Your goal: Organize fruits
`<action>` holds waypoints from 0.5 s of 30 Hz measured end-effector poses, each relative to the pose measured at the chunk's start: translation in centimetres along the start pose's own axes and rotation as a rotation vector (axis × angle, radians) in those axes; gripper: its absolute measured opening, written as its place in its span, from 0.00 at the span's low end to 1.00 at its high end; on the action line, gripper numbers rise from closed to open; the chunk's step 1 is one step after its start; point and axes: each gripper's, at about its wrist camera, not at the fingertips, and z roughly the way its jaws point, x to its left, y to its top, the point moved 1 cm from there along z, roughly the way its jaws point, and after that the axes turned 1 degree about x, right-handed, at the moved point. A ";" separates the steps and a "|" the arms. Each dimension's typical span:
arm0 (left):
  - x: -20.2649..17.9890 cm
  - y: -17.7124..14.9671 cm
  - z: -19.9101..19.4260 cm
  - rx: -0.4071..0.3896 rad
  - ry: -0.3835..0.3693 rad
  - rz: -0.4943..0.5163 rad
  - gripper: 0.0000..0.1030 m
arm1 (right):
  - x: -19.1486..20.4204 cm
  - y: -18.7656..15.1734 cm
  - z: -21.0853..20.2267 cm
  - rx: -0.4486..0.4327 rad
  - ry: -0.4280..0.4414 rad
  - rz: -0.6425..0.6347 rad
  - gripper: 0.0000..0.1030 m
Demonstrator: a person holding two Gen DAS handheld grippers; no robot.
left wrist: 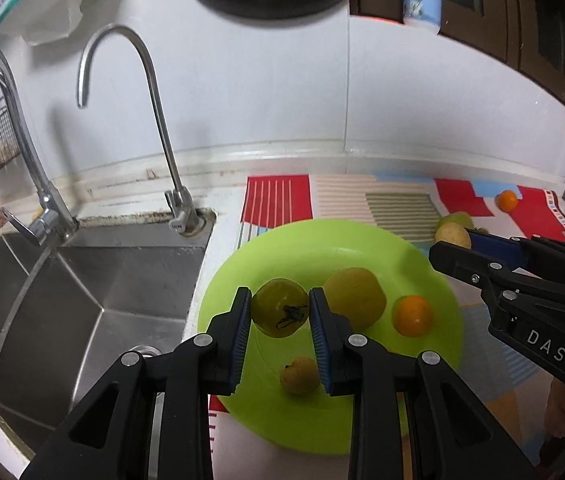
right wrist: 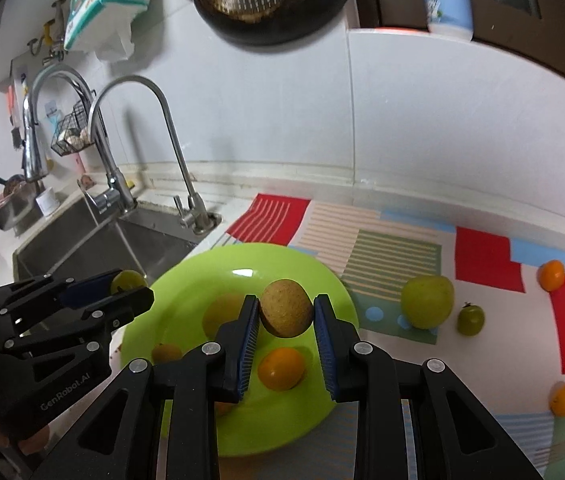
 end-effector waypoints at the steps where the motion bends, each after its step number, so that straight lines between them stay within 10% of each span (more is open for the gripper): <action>1: 0.1 -0.1 0.4 0.009 -0.002 -0.003 0.28 | -0.1 -0.1 0.5 0.009 0.003 0.001 0.28; 15: 0.1 0.0 1.6 0.031 0.001 -0.005 0.44 | -0.9 -0.1 2.6 0.047 0.018 0.029 0.36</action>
